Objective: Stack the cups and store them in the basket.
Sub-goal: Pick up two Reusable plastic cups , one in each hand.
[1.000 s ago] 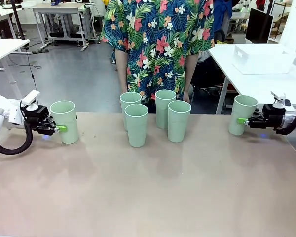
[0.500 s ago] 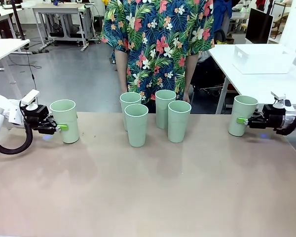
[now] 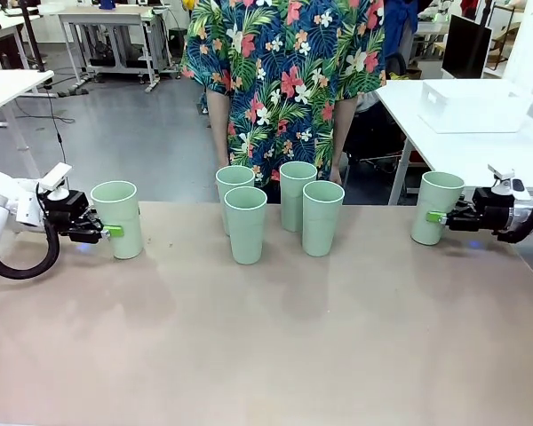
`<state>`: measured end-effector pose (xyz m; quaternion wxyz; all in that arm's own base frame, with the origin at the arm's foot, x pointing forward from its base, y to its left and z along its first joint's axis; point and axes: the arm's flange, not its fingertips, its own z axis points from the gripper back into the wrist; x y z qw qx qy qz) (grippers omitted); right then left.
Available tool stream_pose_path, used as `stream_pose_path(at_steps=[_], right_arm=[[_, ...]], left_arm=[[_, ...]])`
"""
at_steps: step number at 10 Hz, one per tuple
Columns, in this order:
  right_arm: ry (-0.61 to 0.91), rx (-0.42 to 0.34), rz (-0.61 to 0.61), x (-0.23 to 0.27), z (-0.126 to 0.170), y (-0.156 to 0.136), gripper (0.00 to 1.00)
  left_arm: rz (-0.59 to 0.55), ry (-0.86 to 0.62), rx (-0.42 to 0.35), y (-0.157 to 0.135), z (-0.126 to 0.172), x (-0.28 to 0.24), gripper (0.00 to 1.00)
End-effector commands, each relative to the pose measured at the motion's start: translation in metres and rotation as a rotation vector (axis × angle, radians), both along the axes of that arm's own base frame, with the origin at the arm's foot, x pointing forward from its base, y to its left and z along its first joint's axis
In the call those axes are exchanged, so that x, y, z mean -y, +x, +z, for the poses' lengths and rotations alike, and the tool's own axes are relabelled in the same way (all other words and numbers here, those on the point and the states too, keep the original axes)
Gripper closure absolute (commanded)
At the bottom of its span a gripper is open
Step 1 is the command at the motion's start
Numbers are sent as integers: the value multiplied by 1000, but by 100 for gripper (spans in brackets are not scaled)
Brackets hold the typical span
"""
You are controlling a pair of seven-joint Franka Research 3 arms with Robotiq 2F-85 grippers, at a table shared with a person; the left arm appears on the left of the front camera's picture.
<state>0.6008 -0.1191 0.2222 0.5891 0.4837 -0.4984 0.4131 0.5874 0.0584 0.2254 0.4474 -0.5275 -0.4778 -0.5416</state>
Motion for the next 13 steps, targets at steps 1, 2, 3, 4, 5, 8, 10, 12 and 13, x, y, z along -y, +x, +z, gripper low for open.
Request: stream_pose_path(at_steps=[1,2,3,4,5,8,10,12,13], right_arm=[[25,102,-30,-39,40,-47,15],[32,136,-41,-58,58,-70,15],[31,168,-80,-73,72,-88,15],[18,161,-89,-83,83,-105,15],[14,147,-77,-89,92,-122,15],[-15,109,-107,-101,110,-173,15],[-26,93,-109,-105,114,-189,15],[-22,72,-106,-107,114,-195,15],[-21,66,-108,-106,113,-196,15]], left_arm=[[-23,-13,75,-27,49,15,15],[-1,-28,94,-41,71,22,15],[15,-54,91,-55,89,27,15],[17,-62,91,-70,104,33,15],[25,-56,98,-88,114,40,15],[7,-52,94,-145,119,64,15],[25,-36,86,-173,116,74,15],[28,-40,82,-179,118,77,15],[32,-42,78,-179,118,77,15]])
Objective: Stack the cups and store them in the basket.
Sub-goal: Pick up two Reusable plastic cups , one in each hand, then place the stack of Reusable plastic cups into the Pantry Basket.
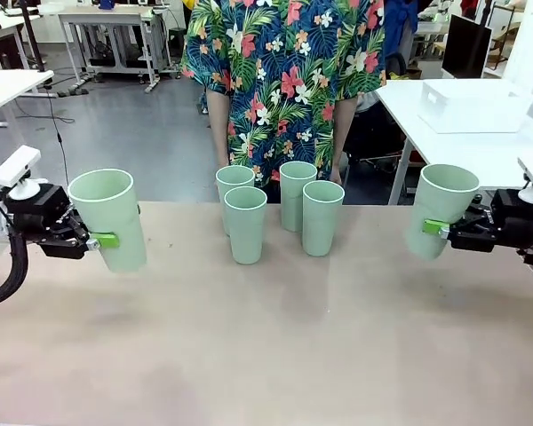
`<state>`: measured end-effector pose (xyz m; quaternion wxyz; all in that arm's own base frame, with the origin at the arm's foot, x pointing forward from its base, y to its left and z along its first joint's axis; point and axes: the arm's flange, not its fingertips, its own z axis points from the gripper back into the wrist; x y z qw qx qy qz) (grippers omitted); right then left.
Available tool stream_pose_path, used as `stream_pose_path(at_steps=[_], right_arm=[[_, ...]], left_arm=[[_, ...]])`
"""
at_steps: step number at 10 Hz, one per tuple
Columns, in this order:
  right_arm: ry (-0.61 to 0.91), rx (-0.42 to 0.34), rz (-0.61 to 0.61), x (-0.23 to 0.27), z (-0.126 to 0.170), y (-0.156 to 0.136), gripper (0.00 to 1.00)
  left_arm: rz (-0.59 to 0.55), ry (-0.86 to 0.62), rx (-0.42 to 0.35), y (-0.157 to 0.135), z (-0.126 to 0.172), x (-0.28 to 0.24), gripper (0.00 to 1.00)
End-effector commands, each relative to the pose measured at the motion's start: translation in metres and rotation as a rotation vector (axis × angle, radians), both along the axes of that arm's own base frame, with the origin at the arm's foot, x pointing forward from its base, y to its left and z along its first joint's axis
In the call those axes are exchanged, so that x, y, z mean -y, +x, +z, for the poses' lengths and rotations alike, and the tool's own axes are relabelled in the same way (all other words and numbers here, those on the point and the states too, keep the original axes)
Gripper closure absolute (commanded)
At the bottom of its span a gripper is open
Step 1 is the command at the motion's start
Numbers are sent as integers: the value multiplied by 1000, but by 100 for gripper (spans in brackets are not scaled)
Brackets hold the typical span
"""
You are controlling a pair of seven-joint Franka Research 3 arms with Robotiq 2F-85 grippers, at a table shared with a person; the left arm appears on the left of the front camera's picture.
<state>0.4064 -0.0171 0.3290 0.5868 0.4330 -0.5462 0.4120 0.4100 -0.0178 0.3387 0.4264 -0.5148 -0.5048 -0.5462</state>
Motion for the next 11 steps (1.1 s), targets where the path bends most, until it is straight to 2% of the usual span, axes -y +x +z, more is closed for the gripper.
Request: stream_pose_path(at_steps=[1,3,4,11], right_arm=[[3,-42,-13,-3,5,-1,15],[35,-21,-21,0,6,-2,15],[5,-17,-1,0,0,0,15],[5,-17,-1,0,0,0,15]], left_arm=[[22,-10,7,1,4,2,15],[30,-9,13,5,4,6,15],[5,1,5,1,2,0,15],[5,1,5,1,2,0,15]])
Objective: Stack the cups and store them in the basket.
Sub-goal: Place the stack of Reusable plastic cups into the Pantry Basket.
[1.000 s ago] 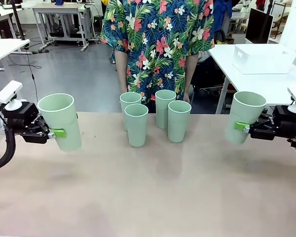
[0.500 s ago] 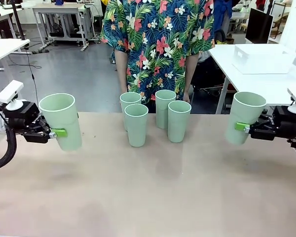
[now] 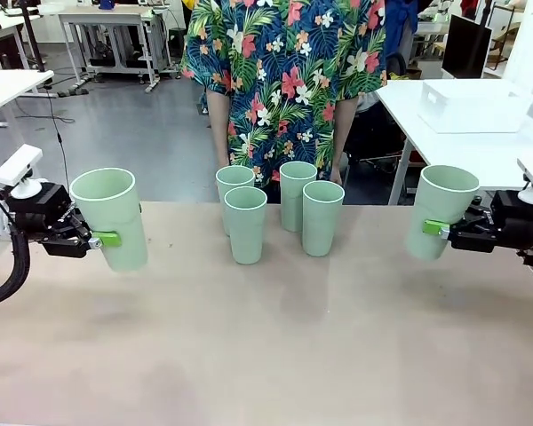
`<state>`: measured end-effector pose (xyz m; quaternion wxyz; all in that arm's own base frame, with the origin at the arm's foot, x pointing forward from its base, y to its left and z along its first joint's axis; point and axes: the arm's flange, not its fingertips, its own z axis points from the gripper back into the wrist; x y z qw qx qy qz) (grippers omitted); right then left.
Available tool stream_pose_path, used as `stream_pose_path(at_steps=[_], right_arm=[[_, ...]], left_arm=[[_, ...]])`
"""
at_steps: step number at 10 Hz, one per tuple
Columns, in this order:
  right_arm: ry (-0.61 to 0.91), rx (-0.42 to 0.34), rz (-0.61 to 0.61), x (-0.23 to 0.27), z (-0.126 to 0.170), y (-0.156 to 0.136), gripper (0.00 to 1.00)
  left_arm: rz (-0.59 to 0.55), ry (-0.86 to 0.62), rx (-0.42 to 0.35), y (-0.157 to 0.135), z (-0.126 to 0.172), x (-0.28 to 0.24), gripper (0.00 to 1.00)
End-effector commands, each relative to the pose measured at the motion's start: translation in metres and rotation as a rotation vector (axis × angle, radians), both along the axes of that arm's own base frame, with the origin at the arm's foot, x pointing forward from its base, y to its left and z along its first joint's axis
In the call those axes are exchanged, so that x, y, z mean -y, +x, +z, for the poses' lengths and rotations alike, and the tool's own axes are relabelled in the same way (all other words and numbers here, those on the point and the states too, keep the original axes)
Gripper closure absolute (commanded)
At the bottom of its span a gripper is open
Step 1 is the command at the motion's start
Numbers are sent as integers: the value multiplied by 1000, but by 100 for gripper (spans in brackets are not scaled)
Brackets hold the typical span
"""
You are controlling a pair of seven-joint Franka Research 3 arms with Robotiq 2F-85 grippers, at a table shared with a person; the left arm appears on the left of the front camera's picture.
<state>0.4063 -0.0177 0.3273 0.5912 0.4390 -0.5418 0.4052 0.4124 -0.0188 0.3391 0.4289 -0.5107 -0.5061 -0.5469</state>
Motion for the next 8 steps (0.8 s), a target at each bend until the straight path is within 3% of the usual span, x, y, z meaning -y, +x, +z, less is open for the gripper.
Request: stream_pose_path(at_steps=[1,8], right_arm=[[-2,4,0,-1,2,0,15],[-2,4,0,-1,2,0,15]], left_arm=[[-2,-4,1,-1,1,-1,15],[-2,-4,1,-1,1,-1,15]])
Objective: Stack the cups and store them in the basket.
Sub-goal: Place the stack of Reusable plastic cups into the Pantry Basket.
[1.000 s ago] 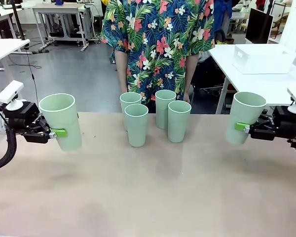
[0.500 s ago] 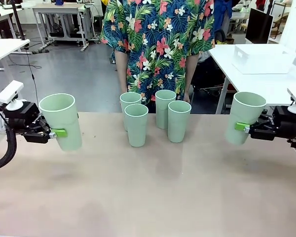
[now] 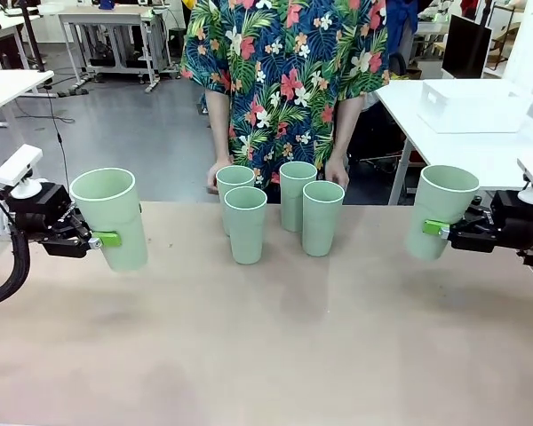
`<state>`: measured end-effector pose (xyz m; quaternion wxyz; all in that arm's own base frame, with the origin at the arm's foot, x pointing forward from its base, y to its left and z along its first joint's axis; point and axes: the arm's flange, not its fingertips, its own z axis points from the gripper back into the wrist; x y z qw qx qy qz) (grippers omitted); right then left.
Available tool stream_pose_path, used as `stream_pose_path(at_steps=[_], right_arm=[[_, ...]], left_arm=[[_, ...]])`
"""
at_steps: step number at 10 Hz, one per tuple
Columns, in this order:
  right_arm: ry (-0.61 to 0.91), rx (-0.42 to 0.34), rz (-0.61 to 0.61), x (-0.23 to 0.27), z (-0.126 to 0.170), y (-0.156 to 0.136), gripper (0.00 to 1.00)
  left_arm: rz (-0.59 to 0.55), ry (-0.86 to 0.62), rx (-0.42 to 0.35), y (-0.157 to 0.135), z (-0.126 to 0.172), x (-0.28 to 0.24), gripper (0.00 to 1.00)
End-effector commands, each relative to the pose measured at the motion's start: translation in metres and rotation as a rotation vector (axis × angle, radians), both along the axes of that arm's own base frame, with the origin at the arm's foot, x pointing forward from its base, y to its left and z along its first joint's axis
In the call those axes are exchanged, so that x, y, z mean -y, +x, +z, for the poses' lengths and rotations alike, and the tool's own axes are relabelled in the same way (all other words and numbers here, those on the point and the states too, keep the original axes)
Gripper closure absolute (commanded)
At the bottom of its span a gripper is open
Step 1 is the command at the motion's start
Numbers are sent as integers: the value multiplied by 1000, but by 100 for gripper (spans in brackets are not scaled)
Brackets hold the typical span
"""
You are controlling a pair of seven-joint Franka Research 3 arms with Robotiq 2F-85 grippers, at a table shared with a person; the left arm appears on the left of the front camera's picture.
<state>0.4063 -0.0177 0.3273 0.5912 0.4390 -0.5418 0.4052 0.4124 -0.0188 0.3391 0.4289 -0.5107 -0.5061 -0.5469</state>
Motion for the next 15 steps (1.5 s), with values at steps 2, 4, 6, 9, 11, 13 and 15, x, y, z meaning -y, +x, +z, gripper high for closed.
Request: stream_pose_path(at_steps=[2,4,6,9,11,13,15], right_arm=[[-2,4,0,-1,2,0,15],[-2,4,0,-1,2,0,15],[-2,4,0,-1,2,0,15],[-2,4,0,-1,2,0,15],[-2,4,0,-1,2,0,15],[-2,4,0,-1,2,0,15],[-2,4,0,-1,2,0,15]], left_arm=[[-2,-4,1,-1,1,-1,15],[-2,-4,1,-1,1,-1,15],[-2,-4,1,-1,1,-1,15],[-2,-4,1,-1,1,-1,15],[-2,-4,1,-1,1,-1,15],[-2,-4,1,-1,1,-1,15],[-2,-4,1,-1,1,-1,15]])
